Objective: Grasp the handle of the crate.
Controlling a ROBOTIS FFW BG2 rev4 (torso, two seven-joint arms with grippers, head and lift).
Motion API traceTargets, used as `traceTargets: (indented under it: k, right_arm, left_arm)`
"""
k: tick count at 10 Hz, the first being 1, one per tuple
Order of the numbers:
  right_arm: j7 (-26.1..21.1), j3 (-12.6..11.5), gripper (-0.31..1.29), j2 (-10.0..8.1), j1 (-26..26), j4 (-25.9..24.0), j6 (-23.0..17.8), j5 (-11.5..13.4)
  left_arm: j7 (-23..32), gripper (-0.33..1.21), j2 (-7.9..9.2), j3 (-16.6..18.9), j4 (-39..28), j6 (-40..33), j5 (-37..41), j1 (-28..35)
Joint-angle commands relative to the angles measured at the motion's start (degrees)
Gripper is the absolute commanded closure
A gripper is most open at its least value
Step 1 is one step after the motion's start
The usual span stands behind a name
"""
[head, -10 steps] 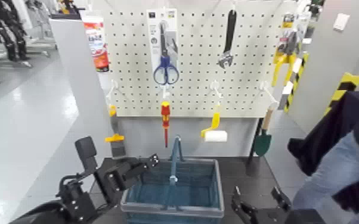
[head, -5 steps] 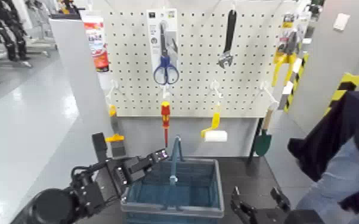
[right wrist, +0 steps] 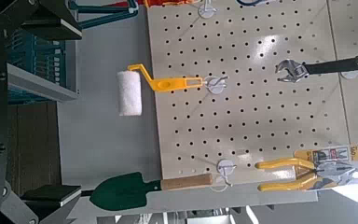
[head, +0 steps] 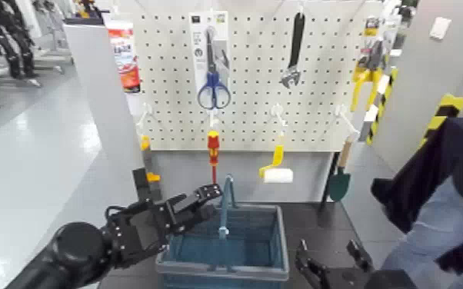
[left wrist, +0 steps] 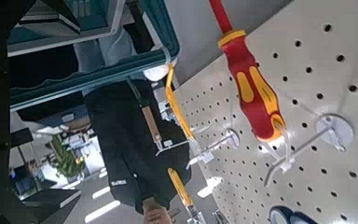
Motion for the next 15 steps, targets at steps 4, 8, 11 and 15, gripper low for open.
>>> traceTargets:
  k: [4, 8, 11, 15]
  right_arm:
    - [0.00, 0.95, 0.14, -0.24, -0.71, 0.77, -1.27, -0.65]
    - [0.00, 0.87, 0.14, -0.41, -0.71, 0.86, -2.15, -0.83]
    - [0.00, 0.78, 0.14, -0.50, -0.71, 0.86, -2.50, -0.83]
    - [0.00, 0.69, 0.14, -0.50, -0.53, 0.86, -2.50, -0.83]
  left_arm:
    - [-3.88, 0.13, -1.25, -8.66, 11.59, 1.79, 8.22, -8.08]
    - [-5.02, 0.36, -2.04, -11.73, 14.14, 2.05, 10.94, -9.93]
    - [-5.02, 1.00, -2.12, -11.91, 14.05, 2.14, 11.29, -9.93]
    - [-4.93, 1.11, -2.56, -12.00, 13.52, 1.53, 11.29, -9.14]
